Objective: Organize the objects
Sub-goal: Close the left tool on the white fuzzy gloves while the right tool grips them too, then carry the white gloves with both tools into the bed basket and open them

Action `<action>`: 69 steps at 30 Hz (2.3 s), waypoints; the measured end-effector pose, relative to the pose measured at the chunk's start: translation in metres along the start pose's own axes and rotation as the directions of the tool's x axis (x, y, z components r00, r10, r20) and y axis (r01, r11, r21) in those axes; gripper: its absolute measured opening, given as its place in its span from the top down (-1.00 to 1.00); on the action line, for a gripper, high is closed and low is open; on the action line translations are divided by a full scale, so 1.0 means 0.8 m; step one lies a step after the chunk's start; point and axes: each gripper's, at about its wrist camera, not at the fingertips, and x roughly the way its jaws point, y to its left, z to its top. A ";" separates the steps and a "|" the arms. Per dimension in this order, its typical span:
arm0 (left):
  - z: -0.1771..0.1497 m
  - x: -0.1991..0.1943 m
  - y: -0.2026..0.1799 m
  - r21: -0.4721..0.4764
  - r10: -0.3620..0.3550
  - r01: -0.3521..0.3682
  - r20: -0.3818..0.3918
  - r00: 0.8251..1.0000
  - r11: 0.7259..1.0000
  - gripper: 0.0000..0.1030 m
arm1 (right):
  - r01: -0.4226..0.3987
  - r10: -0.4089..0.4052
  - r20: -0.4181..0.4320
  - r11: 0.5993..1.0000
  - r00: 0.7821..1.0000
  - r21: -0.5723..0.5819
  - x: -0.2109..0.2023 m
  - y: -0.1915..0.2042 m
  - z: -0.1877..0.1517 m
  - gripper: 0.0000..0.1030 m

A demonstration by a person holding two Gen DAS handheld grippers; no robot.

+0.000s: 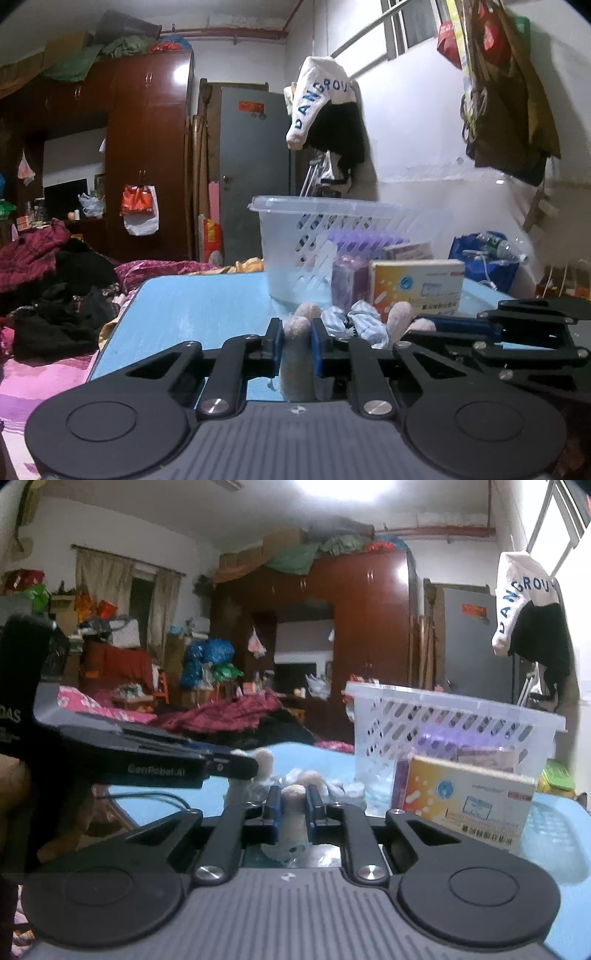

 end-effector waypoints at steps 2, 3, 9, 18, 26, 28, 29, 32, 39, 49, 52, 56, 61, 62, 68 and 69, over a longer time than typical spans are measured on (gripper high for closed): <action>0.002 -0.004 -0.001 -0.008 -0.007 0.007 0.016 1.000 1.000 0.65 | -0.016 0.015 0.014 1.000 1.000 0.012 -0.003 -0.007 0.005 0.72; 0.004 -0.007 -0.001 -0.011 -0.012 0.013 0.024 1.000 1.000 0.66 | -0.019 0.019 0.023 1.000 1.000 0.016 -0.004 -0.010 0.008 0.72; 0.020 -0.017 -0.007 -0.028 -0.020 0.022 0.074 0.997 0.999 0.67 | -0.043 0.042 0.073 0.999 0.996 0.016 -0.008 -0.025 0.027 0.72; 0.105 -0.030 -0.035 0.027 -0.064 0.060 0.203 0.977 0.998 0.68 | -0.048 0.049 0.186 0.999 0.981 -0.014 -0.027 -0.061 0.103 0.72; 0.205 -0.007 -0.072 0.092 -0.075 0.051 0.276 0.958 0.994 0.68 | 0.040 -0.020 0.245 0.996 0.969 -0.080 -0.015 -0.081 0.171 0.73; 0.224 0.011 -0.079 0.103 -0.067 0.041 0.265 0.962 0.994 0.68 | 0.077 -0.050 0.241 0.992 0.969 -0.104 -0.003 -0.089 0.179 0.73; 0.233 0.023 -0.081 0.104 -0.062 0.036 0.256 0.965 0.994 0.68 | 0.094 -0.066 0.233 0.989 0.970 -0.111 0.007 -0.094 0.183 0.73; 0.247 0.058 -0.078 0.089 -0.039 0.020 0.222 0.974 0.996 0.68 | 0.115 -0.091 0.192 0.986 0.977 -0.121 0.041 -0.112 0.186 0.73; 0.239 0.195 -0.053 -0.003 -0.010 0.010 0.057 0.998 1.000 0.68 | 0.196 -0.191 0.041 0.963 0.981 -0.184 0.143 -0.146 0.153 0.73; 0.196 0.286 -0.037 -0.048 0.001 -0.007 -0.120 0.993 0.999 0.68 | 0.220 -0.238 -0.121 0.964 0.964 -0.146 0.187 -0.169 0.119 0.73; 0.195 0.296 -0.041 -0.043 0.010 -0.016 -0.152 0.988 0.999 0.68 | 0.231 -0.250 -0.151 0.964 0.956 -0.134 0.184 -0.177 0.119 0.73; 0.190 0.298 -0.047 -0.036 -0.004 -0.002 -0.172 0.985 0.999 0.68 | 0.227 -0.241 -0.207 0.970 0.948 -0.091 0.182 -0.193 0.115 0.73; 0.186 0.304 -0.053 -0.030 -0.005 -0.001 -0.185 0.983 1.000 0.64 | 0.221 -0.226 -0.252 0.974 0.941 -0.050 0.181 -0.205 0.115 0.66; 0.186 0.303 -0.054 -0.033 -0.003 -0.004 -0.188 0.982 0.999 0.52 | 0.223 -0.224 -0.256 0.974 0.940 -0.035 0.179 -0.208 0.116 0.62; 0.187 0.276 -0.043 -0.020 0.054 -0.057 -0.124 0.991 0.998 -0.58 | 0.257 -0.244 -0.200 0.965 0.949 0.042 0.156 -0.230 0.124 -0.47; 0.187 0.270 -0.041 -0.022 0.051 -0.054 -0.112 0.992 0.998 -0.65 | 0.260 -0.247 -0.185 0.964 0.951 0.049 0.148 -0.230 0.124 -0.62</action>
